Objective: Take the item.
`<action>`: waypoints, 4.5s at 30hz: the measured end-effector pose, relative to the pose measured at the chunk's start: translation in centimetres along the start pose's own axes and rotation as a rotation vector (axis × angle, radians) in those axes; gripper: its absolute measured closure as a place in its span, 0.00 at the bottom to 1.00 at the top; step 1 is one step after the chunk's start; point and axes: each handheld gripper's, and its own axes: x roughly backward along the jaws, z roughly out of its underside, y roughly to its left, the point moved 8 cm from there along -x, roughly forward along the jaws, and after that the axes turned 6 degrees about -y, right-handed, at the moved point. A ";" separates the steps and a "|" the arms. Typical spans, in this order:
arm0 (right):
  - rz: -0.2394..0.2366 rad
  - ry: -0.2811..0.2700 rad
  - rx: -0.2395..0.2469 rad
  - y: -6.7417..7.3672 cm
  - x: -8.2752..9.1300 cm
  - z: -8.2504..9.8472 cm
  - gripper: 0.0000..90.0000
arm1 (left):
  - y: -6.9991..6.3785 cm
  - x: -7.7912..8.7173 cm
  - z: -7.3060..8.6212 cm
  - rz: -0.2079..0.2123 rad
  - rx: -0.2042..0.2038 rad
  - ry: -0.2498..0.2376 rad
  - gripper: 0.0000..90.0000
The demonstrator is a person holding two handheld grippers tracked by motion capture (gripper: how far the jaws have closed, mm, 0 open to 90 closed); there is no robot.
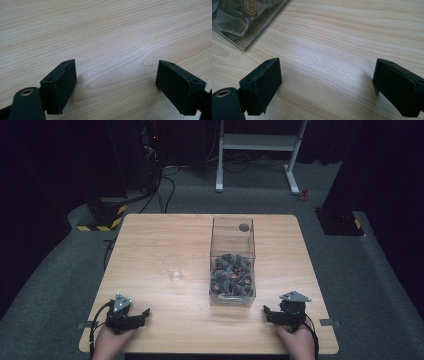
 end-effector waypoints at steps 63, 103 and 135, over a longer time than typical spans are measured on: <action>-0.009 0.001 0.008 0.2 0.2 0.2 0.09 | -1.1 2.1 -2.6 0.088 0.047 -0.102 0.17; -0.008 0.000 0.007 0.2 0.3 0.2 0.09 | -5.5 2.7 -5.0 0.151 -0.026 -0.165 0.19; -0.008 0.000 0.007 0.2 0.3 0.2 0.09 | -8.1 1.9 -9.2 0.208 -0.038 -0.196 0.22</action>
